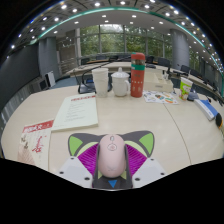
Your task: Arrange mouse
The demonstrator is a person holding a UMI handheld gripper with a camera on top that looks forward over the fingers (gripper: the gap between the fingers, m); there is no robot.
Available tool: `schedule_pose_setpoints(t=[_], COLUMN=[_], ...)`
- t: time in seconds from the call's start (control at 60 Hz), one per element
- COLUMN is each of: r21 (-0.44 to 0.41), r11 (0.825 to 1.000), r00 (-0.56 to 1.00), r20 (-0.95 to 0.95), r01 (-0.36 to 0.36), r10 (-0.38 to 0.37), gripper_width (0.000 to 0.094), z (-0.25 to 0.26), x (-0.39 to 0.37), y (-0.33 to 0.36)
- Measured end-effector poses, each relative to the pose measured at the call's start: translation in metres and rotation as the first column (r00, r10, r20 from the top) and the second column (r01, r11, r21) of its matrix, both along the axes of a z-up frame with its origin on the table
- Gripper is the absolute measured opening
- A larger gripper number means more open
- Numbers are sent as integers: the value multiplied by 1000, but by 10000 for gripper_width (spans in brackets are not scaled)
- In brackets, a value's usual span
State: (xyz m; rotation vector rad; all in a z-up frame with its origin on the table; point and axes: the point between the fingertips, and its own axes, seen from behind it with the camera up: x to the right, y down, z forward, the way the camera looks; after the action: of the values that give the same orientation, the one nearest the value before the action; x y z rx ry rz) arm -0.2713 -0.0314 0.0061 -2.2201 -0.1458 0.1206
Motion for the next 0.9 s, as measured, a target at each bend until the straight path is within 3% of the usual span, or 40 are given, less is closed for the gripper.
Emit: schedule_pose_setpoints(t=[0.117,0.15,0.2,0.25,0.517,0.9], r21=[-7,-16,-34,-35,13,56], r11=[1000,1000,999,999,999,998], r00=[1000,1000,1000,999,996,998], r20=[-4,13,27,30,75,43], r01=[-10,-4,0,11,51,38], r10=[10,4,1,-10,-52,-40], gripper_width=[502,608,865,833,858,855], z=[-13,-11,-5,11,130,198], x=[-2,2,4,6,23,27], y=[-5,-9,-15,-26,-144,-312])
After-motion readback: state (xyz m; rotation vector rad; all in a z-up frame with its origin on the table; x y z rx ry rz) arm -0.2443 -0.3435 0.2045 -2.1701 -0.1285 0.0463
